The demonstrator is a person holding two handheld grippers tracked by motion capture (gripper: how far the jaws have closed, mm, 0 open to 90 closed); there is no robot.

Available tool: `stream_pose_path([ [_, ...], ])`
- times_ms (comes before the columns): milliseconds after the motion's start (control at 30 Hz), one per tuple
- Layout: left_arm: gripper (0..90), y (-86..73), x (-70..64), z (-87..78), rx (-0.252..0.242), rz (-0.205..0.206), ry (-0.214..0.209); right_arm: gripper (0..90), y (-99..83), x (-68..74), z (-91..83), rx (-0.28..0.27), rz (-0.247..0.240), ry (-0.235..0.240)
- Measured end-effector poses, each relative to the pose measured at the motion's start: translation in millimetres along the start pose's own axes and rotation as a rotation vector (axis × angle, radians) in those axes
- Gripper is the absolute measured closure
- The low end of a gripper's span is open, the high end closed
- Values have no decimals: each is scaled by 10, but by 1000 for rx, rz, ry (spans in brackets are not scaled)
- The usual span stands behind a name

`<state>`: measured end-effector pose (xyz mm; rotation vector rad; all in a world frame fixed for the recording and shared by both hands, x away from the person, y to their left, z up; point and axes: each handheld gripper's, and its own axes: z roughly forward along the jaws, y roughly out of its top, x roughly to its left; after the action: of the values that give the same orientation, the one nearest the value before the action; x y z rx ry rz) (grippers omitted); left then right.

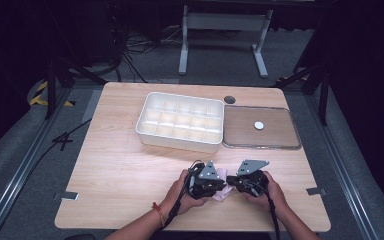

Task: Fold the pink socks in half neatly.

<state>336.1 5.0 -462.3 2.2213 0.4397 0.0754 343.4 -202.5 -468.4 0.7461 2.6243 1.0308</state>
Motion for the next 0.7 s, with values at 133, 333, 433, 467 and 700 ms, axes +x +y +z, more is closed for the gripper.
stream_pose_path([
  [133, 816, -29, -12, 56, 17, -10, -2, 859, -15, -24, -1, -12, 12, 16],
  [333, 814, -37, -19, 78, 15, -12, -4, 824, -9, -20, -14, -7, -5, -2],
  [433, 814, -41, -23, 92, 15, -5, 1, 816, 0, -39, -50, -14, 5, -7],
  [467, 814, -41, -24, 93, 16, -4, 4, 816, 8, -40, -69, -23, 3, -10],
  [700, 812, -42, -28, 99, 20, -2, 4, 775, 108, -75, -259, -143, 38, -28],
])
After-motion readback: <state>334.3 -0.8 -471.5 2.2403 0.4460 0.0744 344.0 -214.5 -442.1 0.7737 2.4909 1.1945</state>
